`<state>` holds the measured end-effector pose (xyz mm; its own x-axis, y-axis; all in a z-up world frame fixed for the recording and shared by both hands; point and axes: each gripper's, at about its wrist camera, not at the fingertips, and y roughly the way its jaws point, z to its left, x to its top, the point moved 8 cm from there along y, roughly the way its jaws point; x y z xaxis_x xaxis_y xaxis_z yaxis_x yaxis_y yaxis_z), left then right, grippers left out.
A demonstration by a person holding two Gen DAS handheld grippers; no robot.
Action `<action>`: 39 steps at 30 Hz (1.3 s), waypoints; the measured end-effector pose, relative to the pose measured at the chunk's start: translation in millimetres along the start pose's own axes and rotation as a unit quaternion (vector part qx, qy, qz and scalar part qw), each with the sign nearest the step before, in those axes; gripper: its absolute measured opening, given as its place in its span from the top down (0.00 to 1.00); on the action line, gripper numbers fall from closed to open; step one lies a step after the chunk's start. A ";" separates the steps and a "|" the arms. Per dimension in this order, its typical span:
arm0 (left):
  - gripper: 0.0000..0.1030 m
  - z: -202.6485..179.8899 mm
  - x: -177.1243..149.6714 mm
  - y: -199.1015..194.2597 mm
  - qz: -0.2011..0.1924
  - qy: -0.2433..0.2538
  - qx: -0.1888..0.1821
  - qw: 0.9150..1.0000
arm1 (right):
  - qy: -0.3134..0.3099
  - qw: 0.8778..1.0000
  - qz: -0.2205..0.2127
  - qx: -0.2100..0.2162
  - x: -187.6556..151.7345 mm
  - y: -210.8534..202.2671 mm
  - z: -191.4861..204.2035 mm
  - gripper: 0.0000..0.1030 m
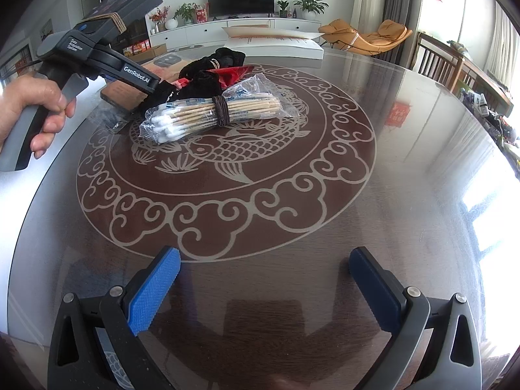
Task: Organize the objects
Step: 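Lower the left gripper onto the bagged orange phone case and lift it, then hold the bagged phone case raised in the left gripper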
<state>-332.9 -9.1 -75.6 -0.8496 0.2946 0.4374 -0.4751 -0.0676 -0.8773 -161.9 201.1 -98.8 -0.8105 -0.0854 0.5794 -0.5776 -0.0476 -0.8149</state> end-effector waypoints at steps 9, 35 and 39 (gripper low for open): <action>0.29 -22.5 -153.3 -73.3 0.006 -0.112 -0.061 0.992 | 0.000 1.000 0.000 0.000 -0.4 -0.3 0.3 0.00; 0.00 -18.7 -161.8 -43.2 -0.057 -0.111 -0.048 0.991 | 0.000 1.000 0.000 0.000 -0.6 -0.5 0.2 0.00; 0.00 -18.7 -161.4 -42.9 -0.057 -0.110 -0.048 0.991 | 0.000 1.000 0.000 0.000 -0.6 -0.5 0.0 0.00</action>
<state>-171.1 -35.9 -112.3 -0.8260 0.0788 0.5582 -0.5560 0.0489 -0.8297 -161.1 201.1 -98.8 -0.8106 -0.0850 0.5794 -0.5775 -0.0476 -0.8150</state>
